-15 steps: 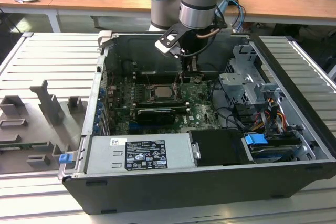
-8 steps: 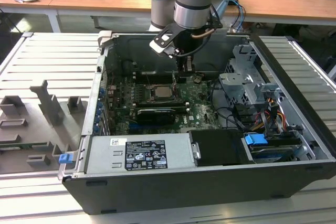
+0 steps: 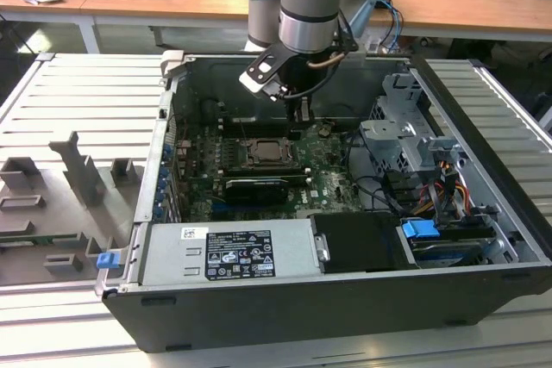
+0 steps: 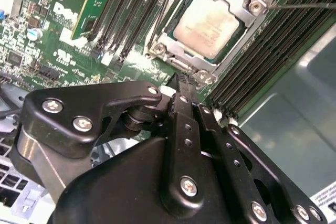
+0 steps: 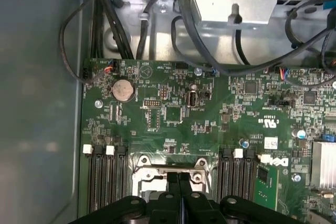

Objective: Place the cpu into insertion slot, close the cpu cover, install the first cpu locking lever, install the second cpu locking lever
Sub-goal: 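Close the cpu cover, then install the first cpu locking lever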

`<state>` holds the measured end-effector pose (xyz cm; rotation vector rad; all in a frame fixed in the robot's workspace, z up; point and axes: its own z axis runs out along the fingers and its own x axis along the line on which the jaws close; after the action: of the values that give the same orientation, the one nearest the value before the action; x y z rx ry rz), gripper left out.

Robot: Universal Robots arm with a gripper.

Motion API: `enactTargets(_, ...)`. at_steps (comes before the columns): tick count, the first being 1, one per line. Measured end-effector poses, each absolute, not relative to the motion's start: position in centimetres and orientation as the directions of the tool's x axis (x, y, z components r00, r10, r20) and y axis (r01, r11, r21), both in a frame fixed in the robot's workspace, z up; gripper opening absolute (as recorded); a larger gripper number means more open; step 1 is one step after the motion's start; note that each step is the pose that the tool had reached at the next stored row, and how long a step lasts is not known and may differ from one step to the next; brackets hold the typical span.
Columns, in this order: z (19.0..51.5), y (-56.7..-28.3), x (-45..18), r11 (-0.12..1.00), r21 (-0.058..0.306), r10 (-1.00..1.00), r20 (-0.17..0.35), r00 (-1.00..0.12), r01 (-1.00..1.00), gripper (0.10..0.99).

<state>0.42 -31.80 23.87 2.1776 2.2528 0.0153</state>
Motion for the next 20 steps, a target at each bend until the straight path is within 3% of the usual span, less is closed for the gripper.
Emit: enactTargets(20,23.9,-31.7,-4.1,0.035,0.013,0.999,0.001,-0.035,0.999,0.106)
